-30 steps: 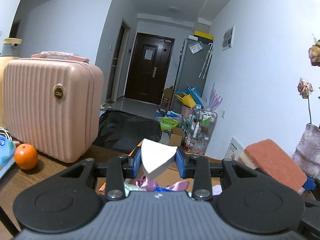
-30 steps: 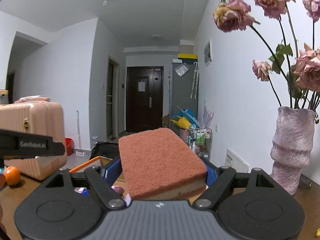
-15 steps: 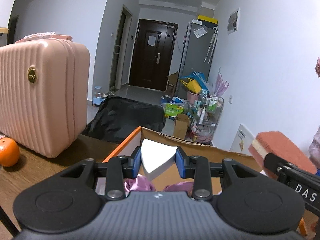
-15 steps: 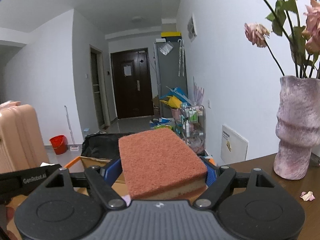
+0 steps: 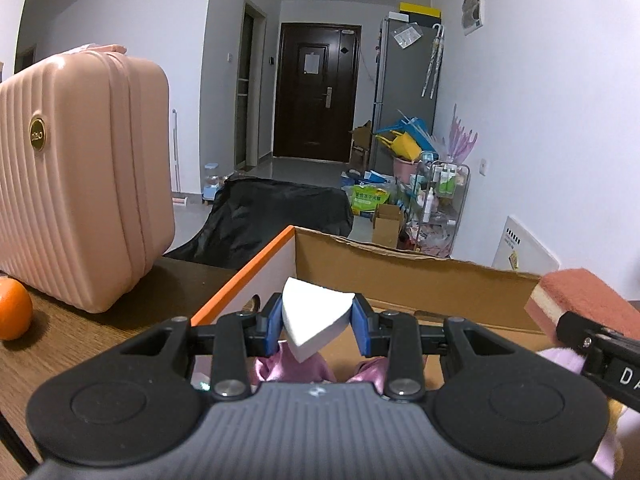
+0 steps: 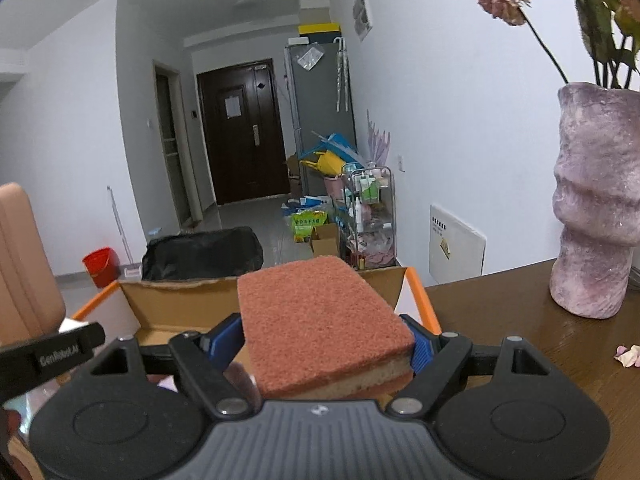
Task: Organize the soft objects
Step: 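Carry the foam wedge with the left tool while the right tool carries the sponge to the box, then open both tools over the box to drop the wedge and sponge, then withdraw both tools and move the right tool toward the lavender mesh bag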
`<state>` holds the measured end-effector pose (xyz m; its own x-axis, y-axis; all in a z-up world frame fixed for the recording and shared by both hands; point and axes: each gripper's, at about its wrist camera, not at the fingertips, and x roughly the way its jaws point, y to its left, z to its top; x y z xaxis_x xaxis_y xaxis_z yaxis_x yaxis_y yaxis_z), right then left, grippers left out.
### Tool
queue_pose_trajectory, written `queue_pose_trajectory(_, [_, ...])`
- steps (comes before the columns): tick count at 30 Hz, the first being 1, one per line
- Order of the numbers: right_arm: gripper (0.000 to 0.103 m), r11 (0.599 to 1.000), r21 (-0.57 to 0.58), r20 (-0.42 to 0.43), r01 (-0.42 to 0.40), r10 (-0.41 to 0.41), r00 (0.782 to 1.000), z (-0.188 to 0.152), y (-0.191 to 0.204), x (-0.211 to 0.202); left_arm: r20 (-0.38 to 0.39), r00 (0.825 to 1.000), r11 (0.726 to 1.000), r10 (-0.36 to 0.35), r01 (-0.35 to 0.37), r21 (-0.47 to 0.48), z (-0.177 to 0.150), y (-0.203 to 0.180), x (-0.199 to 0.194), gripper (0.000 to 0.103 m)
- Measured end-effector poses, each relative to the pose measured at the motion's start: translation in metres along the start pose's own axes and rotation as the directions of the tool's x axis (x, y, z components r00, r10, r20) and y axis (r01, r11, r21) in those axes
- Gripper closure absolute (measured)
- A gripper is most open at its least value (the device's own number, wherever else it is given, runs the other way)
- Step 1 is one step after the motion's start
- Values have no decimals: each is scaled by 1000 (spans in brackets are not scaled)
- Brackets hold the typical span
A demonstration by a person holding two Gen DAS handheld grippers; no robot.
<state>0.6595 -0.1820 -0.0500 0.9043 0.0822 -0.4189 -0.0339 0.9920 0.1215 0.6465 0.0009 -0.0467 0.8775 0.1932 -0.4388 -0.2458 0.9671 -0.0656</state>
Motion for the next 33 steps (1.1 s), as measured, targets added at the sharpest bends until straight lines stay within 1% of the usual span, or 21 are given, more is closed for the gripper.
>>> queue_pose_trajectory(3, [22,1000,-18,8,2,-1,1000,-4,4,0,-2,1000,1000,2,-2,6,-2,0,-1,66])
queue_pose_trajectory(6, [20,1000,-7,12,-4,5,1000,-6,2,-2,20,1000,1000,12,-12,8,-2,0,-5,56])
queue_pose_trajectory(7, [15,1000,1,8,-3,3,1000,-6,2,-2,30,999,1000,20,-21,15,-3,-2,-5,46])
queue_pose_trajectory(8, [12,1000,11,4,-5,5,1000,-6,0,-2,40,999,1000,26,-27,15,-4,-2,-9,31])
queue_pose_trajectory(10, [10,999,34,6,-8,7,1000,-6,-4,-3,62,997,999,43,-44,3,-5,-2,-13,14])
queue_pose_trajectory(13, [3,998,56,16,-10,9,1000,-6,-7,-5,80,996,999,50,-50,-6,-4,-1,-18,1])
queue_pose_trajectory(20, [1,999,44,60,5,-8,998,-5,-6,-14,88,995,998,53,-55,19,-5,-4,-24,0])
queue_pose_trajectory(24, [0,999,28,70,32,-34,997,-6,-4,-20,83,995,998,52,-54,24,-7,-3,-28,0])
queue_pose_trajectory(30, [0,998,-25,108,62,-59,992,-12,2,-42,82,996,1000,22,-23,6,-9,5,-44,0])
queue_pose_trajectory(33, [0,996,-51,133,74,-66,989,-20,4,-59,54,998,999,-26,27,-20,-9,15,-53,0])
